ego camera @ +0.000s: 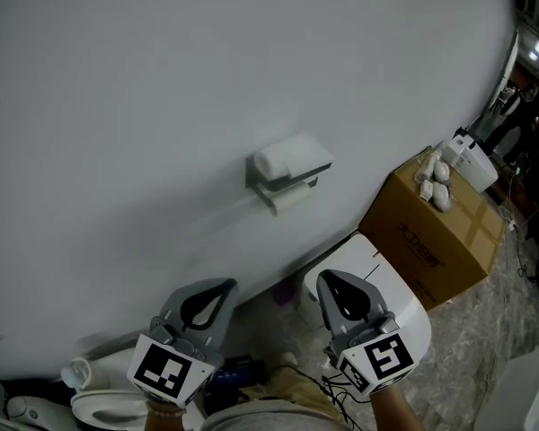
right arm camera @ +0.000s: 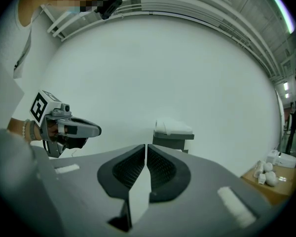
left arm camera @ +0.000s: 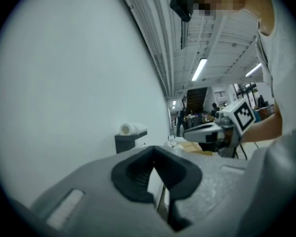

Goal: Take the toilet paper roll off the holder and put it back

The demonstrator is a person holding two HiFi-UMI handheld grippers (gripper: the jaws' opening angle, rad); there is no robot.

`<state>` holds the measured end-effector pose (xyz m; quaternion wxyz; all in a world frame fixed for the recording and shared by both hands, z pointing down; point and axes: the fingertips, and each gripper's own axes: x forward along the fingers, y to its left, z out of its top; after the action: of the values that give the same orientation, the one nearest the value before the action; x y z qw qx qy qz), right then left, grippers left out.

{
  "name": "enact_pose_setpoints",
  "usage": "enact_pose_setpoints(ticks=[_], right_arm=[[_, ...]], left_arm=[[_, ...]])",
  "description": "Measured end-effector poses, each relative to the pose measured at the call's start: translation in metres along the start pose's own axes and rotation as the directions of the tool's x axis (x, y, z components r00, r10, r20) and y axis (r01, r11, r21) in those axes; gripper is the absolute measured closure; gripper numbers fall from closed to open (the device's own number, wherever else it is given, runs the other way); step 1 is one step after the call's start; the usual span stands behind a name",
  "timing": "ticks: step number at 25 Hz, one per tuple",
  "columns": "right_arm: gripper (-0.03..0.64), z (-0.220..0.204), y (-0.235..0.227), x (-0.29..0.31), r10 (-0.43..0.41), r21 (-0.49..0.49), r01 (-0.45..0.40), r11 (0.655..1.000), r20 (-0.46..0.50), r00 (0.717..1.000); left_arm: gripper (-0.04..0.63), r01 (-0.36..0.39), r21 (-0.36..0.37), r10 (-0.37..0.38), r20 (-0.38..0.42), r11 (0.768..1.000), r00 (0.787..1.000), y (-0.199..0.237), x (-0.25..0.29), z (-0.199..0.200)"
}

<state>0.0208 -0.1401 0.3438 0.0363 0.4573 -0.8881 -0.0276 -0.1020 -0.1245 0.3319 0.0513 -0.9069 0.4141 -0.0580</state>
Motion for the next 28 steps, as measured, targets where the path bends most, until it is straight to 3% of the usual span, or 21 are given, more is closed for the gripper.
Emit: enact_pose_setpoints(ticks=[28], right_arm=[[0.604, -0.0021, 0.0052, -0.0006, 0.002, -0.003, -0.002, 1.000, -0.013, 1.000]], left_arm=[[0.600, 0.028, -0.034, -0.027, 0.022, 0.999, 0.999, -0.0011, 0.0029, -0.0002]])
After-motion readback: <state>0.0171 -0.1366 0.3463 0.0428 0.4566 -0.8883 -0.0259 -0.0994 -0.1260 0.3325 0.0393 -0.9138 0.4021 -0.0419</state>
